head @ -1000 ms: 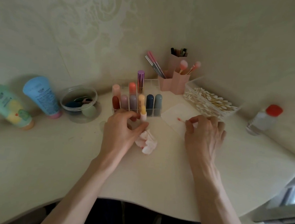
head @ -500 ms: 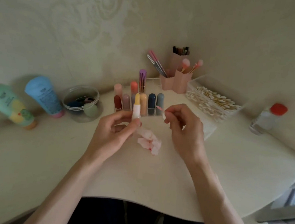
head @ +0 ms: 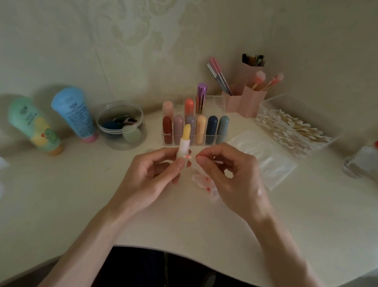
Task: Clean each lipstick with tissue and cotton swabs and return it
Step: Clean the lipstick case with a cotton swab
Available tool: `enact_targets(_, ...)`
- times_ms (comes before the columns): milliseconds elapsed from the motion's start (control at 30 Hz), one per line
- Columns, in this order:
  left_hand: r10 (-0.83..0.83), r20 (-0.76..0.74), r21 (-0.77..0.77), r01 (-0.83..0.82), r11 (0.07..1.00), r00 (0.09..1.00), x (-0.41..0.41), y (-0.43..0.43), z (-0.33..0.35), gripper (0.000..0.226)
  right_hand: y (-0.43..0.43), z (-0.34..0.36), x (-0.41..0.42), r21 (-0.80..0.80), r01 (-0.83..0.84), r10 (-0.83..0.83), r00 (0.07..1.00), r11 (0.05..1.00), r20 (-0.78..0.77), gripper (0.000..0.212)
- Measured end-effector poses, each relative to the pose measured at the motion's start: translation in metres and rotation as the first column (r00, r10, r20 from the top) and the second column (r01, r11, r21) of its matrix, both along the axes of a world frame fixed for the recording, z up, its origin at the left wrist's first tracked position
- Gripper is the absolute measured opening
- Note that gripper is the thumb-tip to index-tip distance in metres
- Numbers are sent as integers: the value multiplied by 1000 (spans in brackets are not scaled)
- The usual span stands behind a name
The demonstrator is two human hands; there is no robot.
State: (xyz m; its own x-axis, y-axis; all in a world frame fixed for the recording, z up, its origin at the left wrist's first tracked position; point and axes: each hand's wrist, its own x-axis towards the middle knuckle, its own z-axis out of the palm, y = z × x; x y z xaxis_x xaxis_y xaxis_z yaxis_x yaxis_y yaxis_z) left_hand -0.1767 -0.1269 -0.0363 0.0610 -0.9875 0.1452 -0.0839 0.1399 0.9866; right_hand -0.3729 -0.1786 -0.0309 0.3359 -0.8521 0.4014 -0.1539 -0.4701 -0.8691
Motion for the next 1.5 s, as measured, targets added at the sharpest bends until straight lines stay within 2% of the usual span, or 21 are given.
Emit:
enact_targets(267,-64,38,-3,64,998,997,-2,2,0,31,1,-3,4,3,-6,6,1000,1000,-20,2)
enact_targets(500,-36,88,-62,41,997,995,1,0,-6,35,2,-7,7,82,-62,61,998,995,16,10)
enact_targets(767,-56,64,-66,60,996,996,0,-2,-10,36,0,-6,7,213,-94,74,993,973,96,9)
enact_targets(900,-10,-57,-50,7,999,998,0,-5,-10,41,3,-4,7,228,-95,78,994,969,81,9)
enact_targets(1100,-38,-89,-40,34,999,995,-1,-3,-4,26,4,-3,8,214,-103,91,994,971,67,5)
enact_targets(1500,-102,12,-24,103,994,995,-2,-3,-6,31,5,-5,7,223,-53,27,992,973,120,9)
